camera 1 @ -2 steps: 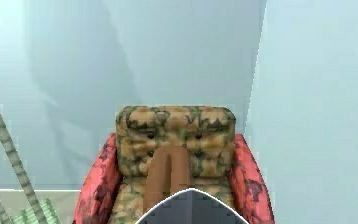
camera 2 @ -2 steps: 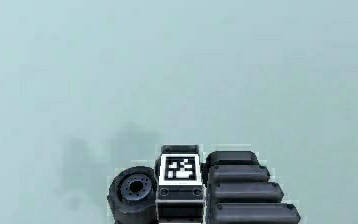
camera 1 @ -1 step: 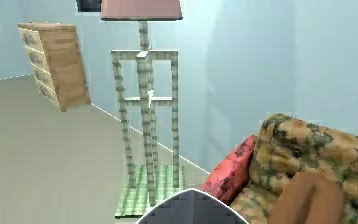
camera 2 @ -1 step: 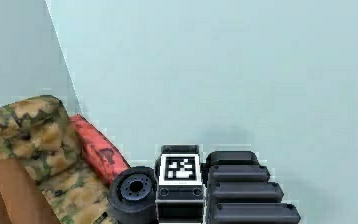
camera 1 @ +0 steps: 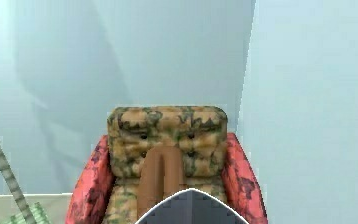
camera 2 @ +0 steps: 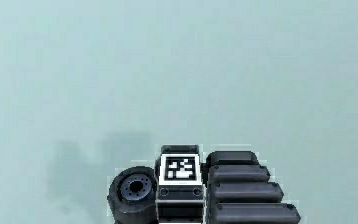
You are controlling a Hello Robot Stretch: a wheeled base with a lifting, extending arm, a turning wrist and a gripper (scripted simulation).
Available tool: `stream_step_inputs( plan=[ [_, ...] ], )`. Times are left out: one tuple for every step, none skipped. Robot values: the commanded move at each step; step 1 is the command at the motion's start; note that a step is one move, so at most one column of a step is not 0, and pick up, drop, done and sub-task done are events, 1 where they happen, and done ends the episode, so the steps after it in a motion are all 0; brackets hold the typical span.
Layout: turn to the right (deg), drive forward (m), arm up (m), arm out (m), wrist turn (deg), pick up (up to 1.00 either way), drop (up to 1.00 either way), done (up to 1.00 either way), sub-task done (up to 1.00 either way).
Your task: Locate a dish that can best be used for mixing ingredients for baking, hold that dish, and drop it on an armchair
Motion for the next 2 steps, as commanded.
stream_step_inputs(
  plan=[
    [42.0,0.0,0.0,0.0,0.0,0.0,0.0,0.0,0.0],
    [-45.0,0.0,0.0,0.0,0.0,0.0,0.0,0.0,0.0]
  ],
)
